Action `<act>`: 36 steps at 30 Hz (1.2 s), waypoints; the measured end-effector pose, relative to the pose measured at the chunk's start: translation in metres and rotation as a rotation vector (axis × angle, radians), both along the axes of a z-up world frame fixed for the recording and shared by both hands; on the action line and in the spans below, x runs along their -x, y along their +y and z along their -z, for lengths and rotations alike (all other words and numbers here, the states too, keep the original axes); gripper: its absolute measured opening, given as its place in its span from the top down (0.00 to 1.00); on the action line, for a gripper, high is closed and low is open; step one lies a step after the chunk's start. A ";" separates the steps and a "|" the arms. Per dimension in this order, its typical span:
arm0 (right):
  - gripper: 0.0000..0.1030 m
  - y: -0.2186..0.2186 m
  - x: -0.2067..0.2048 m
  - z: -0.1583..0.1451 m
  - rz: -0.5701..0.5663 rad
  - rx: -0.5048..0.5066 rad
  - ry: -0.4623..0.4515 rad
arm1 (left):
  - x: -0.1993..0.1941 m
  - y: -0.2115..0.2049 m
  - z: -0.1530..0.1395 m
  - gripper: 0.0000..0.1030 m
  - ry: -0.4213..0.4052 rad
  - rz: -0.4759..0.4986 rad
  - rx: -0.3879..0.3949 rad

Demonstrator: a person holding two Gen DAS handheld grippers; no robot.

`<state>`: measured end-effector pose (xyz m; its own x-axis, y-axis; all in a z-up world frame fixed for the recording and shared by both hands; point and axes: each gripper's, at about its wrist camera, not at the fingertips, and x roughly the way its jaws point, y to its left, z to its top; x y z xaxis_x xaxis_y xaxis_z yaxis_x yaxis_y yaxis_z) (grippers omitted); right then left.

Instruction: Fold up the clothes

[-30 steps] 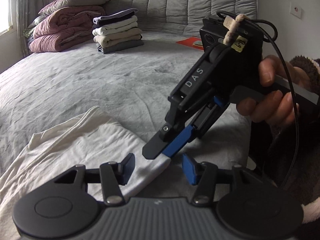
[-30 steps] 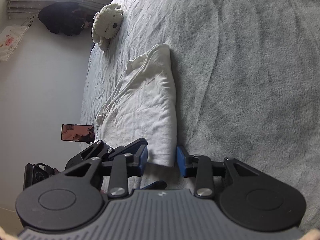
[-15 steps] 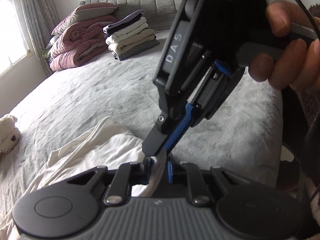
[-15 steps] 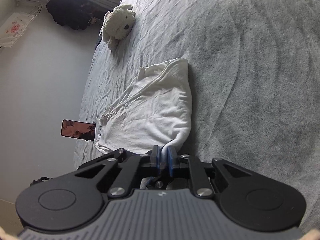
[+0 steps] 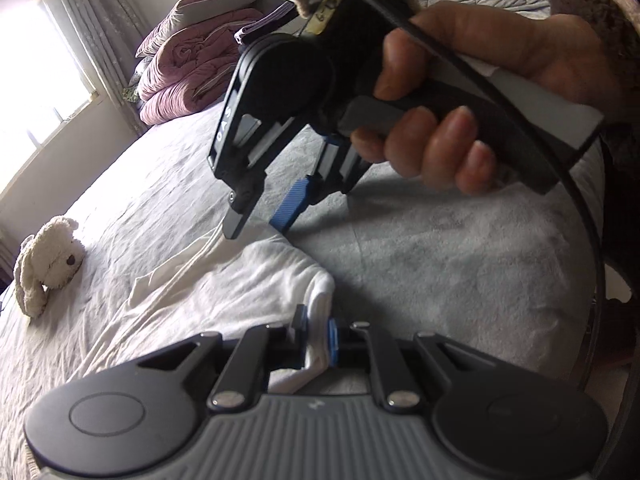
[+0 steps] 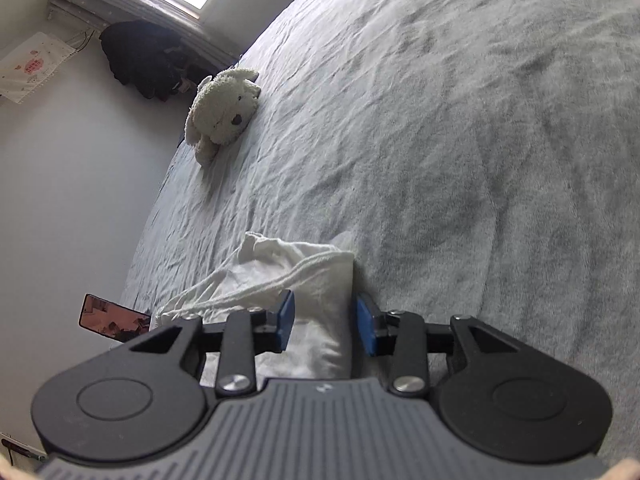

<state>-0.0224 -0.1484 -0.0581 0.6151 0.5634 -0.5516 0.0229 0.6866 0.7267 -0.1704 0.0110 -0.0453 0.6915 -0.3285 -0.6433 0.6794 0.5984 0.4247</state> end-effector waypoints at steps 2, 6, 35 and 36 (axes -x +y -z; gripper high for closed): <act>0.70 0.000 -0.007 0.003 0.010 0.010 -0.028 | 0.002 -0.005 -0.001 0.90 -0.002 -0.046 -0.007; 0.89 -0.005 -0.016 0.010 0.029 0.010 -0.030 | 0.002 -0.008 -0.005 0.90 0.024 -0.151 0.017; 0.90 0.153 -0.074 -0.070 -0.174 0.101 -0.115 | -0.050 0.193 -0.061 0.96 0.209 -0.879 0.872; 0.90 0.163 -0.077 -0.069 -0.185 0.101 -0.115 | -0.052 0.203 -0.059 0.96 0.210 -0.904 0.882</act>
<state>0.0543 0.0150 0.0109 0.5684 0.6177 -0.5435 -0.1889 0.7409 0.6445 -0.1189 0.2144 0.0140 0.8033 -0.1661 -0.5720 -0.1087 0.9033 -0.4150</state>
